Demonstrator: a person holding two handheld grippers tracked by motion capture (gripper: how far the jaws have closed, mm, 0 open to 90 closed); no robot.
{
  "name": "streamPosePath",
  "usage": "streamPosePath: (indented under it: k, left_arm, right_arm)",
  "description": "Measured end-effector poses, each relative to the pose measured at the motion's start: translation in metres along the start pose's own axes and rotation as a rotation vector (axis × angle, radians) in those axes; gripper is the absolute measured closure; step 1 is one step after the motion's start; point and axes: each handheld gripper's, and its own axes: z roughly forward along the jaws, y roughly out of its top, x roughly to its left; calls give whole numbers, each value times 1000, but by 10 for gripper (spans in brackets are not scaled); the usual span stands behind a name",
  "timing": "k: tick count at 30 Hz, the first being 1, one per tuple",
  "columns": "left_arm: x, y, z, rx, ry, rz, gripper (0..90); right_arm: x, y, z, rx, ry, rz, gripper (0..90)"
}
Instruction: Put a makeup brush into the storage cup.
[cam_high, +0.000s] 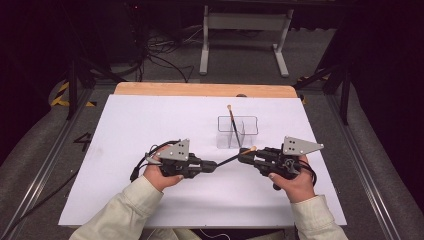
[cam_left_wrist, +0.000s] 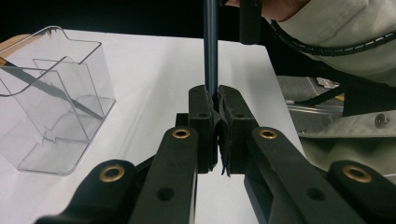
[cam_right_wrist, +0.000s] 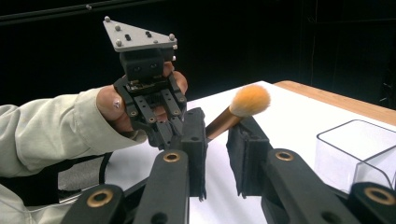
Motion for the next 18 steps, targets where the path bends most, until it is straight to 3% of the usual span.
streamPosePath:
  k: [18]
  left_arm:
    - [0, -1, 2, 3, 4, 0, 843]
  right_arm:
    - [2, 1, 0, -16, 25, 35, 823]
